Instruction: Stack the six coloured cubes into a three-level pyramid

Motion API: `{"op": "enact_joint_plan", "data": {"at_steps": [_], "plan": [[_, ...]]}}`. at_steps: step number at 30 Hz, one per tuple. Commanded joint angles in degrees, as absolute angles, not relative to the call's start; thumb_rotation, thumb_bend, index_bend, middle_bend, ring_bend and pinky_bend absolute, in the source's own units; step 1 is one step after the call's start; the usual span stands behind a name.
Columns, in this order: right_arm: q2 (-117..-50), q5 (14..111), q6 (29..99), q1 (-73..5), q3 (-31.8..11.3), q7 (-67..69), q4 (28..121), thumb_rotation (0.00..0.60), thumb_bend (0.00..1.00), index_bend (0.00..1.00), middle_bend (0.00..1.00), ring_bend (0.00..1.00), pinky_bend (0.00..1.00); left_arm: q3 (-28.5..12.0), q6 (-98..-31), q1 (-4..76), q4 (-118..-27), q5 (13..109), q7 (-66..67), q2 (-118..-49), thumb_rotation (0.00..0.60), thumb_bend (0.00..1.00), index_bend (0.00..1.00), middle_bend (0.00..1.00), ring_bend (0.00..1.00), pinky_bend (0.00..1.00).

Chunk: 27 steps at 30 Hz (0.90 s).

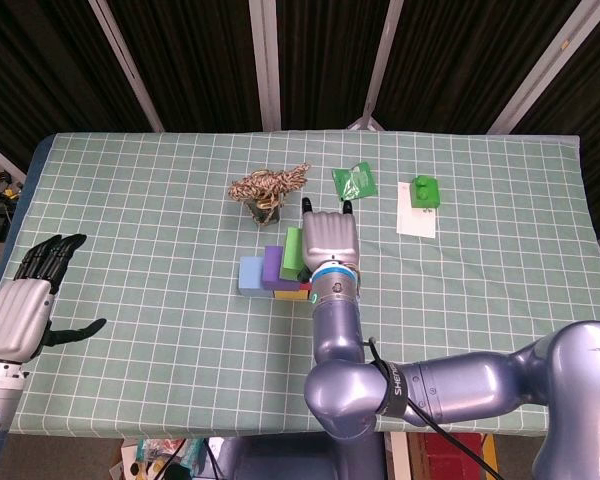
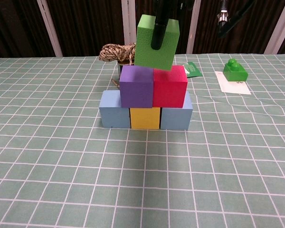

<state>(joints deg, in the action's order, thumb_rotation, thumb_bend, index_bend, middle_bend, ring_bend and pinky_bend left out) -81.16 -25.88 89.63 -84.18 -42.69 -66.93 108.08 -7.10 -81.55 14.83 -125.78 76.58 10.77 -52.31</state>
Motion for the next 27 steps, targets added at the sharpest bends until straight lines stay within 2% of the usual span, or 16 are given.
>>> {"op": "enact_joint_plan", "data": {"at_steps": [1,12,27], "plan": [[-81.52,-25.79,89.40,-83.89,-42.69,-66.52,107.71,0.600,0.18,0.08,0.57,0.33,0.00,-7.17,-81.61,14.78,-125.76,76.57,10.78,-52.36,0.600,0.15,0.00,0.06,0.00,0.00],[-83.09,-22.84,88.99,-82.87,-42.01,-63.72,107.02,0.600,0.18,0.08,0.57,0.33,0.00,-7.39,-81.61,14.65,-125.66,76.54,11.15,-52.62,0.600,0.15,0.00,0.06,0.00,0.00],[-83.87,-17.19,83.51,-80.85,-39.12,-62.45,107.70,0.600,0.18,0.08,0.57,0.33,0.00,-7.72,-81.42,14.64,-125.38,76.08,11.50,-52.87,0.600,0.15,0.00,0.06,0.00,0.00]]}}
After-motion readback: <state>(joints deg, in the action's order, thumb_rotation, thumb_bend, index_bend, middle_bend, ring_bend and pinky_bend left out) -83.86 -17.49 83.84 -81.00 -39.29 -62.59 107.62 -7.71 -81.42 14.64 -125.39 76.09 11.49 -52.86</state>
